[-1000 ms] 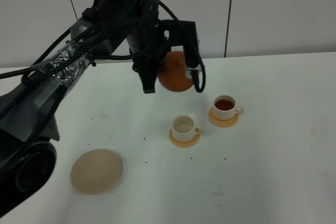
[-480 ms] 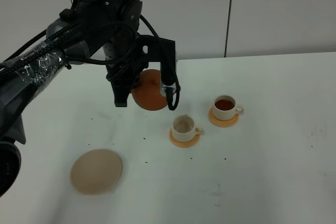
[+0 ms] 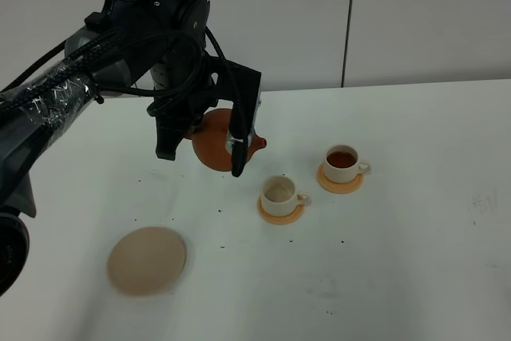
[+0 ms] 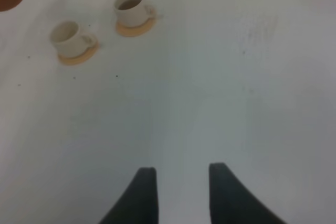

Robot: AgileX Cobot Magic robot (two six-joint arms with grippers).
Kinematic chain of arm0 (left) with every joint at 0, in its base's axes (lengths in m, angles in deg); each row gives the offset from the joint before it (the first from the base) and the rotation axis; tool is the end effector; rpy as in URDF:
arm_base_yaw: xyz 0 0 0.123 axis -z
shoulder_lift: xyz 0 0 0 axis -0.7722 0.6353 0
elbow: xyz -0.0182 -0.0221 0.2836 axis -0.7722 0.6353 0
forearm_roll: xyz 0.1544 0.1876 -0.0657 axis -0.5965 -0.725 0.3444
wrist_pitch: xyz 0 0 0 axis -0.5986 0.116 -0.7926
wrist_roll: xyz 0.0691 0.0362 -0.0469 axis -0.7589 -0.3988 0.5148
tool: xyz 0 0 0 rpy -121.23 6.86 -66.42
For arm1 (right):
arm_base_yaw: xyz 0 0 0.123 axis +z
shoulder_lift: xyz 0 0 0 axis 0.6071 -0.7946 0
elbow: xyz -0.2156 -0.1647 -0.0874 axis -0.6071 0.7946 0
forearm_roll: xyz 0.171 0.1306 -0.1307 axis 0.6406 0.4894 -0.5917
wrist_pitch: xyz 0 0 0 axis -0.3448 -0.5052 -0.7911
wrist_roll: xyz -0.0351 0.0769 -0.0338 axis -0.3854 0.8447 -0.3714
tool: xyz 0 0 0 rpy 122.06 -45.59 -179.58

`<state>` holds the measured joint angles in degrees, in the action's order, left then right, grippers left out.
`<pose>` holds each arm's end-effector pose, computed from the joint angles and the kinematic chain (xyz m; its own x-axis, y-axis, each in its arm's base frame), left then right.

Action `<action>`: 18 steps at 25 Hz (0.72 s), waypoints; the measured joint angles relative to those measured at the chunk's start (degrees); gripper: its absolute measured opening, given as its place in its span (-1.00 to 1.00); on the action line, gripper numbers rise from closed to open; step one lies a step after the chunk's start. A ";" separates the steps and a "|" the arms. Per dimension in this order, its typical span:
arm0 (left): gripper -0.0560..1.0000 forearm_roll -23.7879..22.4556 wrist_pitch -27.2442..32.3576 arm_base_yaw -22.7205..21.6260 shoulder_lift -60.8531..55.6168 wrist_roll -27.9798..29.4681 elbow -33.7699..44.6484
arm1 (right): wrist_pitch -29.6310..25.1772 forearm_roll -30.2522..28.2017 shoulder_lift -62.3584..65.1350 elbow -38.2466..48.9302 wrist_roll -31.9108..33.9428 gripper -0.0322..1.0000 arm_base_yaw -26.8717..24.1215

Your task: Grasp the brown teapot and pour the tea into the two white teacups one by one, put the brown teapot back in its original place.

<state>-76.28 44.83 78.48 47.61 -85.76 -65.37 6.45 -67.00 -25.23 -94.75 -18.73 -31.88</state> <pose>0.4299 -0.1972 0.2655 0.1837 0.9619 0.2026 0.8805 -0.2526 0.4011 -0.0068 0.0158 0.2747 -0.4763 0.0555 -0.8775 -0.2064 0.9631 0.1730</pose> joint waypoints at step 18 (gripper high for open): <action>-0.58 -1.13 -2.50 0.00 4.71 -3.09 0.12 | 0.00 0.00 0.00 0.00 0.00 -0.47 0.00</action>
<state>-77.40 42.32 78.48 52.32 -88.85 -65.25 6.45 -67.00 -25.23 -94.75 -18.73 -31.88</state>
